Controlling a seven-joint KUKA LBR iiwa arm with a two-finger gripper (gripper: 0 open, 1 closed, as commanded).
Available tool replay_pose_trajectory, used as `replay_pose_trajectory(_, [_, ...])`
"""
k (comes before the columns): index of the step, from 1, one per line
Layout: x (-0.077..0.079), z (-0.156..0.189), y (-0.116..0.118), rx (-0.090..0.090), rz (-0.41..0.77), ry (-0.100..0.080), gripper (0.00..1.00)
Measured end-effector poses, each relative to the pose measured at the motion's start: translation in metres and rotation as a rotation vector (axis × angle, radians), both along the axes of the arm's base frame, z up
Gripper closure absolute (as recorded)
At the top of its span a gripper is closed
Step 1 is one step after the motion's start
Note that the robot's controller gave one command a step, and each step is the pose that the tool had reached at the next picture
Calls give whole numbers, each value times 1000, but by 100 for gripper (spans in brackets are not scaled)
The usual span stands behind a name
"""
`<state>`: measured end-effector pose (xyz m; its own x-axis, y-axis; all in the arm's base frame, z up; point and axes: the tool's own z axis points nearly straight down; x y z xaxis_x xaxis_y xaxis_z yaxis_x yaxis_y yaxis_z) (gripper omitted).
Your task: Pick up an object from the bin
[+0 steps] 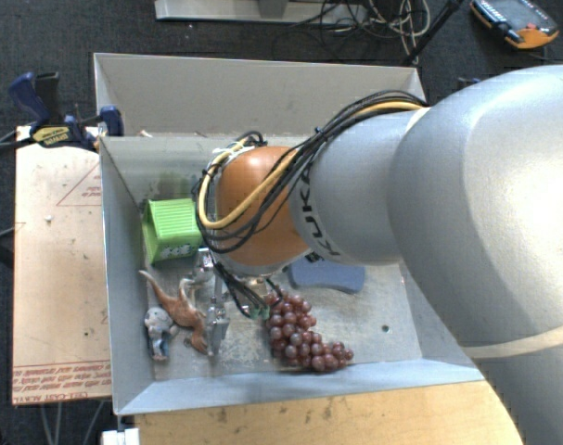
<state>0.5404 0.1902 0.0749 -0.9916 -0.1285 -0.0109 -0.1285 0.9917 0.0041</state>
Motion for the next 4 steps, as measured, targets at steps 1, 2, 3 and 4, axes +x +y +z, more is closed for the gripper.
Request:
replay_pose_trajectory(1, [-3,0,2,4,-244,5,0])
replay_pose_trajectory(2, [-9,-1,8,0,-18,2,100])
replay_pose_trajectory(3, [-9,-1,8,0,-18,2,100])
replay_pose_trajectory(4, [-6,160,-3,-2,1,1,100])
